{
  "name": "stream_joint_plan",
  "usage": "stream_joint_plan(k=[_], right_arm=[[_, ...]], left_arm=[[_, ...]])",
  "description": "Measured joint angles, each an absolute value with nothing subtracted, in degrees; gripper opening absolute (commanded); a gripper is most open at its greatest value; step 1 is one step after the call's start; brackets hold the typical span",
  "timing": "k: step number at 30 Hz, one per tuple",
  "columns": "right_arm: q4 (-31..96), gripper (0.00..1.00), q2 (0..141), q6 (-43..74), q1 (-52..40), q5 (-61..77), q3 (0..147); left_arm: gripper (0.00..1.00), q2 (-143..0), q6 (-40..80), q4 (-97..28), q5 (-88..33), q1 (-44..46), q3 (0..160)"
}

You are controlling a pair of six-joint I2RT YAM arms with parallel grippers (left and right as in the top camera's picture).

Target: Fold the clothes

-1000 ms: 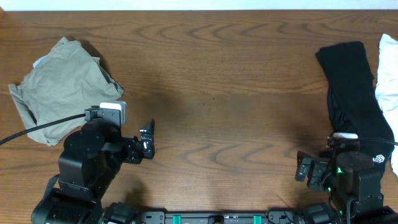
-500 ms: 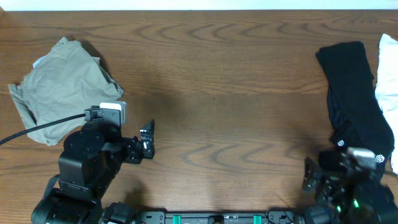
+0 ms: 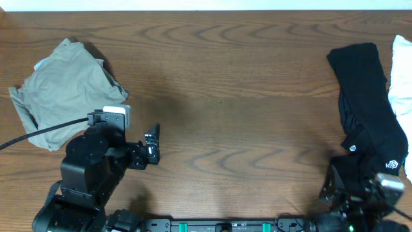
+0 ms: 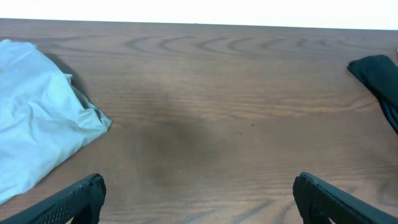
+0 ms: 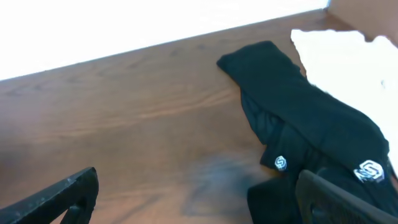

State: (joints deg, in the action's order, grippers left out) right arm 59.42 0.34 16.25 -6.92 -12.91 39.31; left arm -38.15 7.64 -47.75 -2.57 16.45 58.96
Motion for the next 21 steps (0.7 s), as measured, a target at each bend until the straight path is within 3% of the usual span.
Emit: stream_joint_plan(k=[18, 21], right_arm=[[6.4, 0.99, 0.5, 12.9, -6.9, -13.2, 5.1], [3.7, 0.99, 0.5, 12.0, -6.9, -12.8, 1.0]], left_arm=[[0.98, -38.2, 7.6, -47.7, -2.6, 16.4, 59.0], [0.98, -38.2, 7.6, -47.8, -2.6, 16.4, 59.0]])
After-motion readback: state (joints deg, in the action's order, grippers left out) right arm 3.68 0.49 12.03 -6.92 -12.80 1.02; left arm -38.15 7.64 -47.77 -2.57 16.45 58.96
